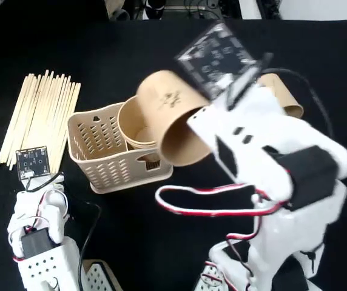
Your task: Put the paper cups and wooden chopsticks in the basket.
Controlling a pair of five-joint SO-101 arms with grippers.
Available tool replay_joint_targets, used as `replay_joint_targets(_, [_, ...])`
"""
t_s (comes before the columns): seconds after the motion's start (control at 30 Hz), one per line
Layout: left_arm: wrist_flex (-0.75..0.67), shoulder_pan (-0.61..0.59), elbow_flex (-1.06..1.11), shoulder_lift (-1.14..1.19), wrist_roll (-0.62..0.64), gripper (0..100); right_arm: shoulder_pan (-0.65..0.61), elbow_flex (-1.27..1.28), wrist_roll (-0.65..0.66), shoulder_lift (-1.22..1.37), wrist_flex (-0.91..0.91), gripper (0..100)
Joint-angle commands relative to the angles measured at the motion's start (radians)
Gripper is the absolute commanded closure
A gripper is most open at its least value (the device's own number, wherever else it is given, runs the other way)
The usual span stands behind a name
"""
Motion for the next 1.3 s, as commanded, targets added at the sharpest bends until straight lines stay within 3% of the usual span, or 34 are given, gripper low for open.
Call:
replay_joint_targets(0.0, [-0.018, 0.013, 0.018, -0.009, -0.002, 97, -0.072, 0.045, -0.009, -0.013, 0.028, 98.7])
replay_joint_targets(0.53, [-0.018, 0.013, 0.018, -0.009, -0.002, 97, -0.081, 0.182, 0.000, -0.012, -0.081, 98.3])
replay_joint_targets(0.87, [-0.018, 0.013, 0.018, -0.009, -0.002, 97, -0.081, 0.237, 0.063, -0.012, -0.106, 75.8])
replay_joint_targets(1.27, [-0.018, 0.013, 0.018, -0.009, -0.002, 97, -0.066, 0.289, 0.061, -0.021, -0.270, 75.4])
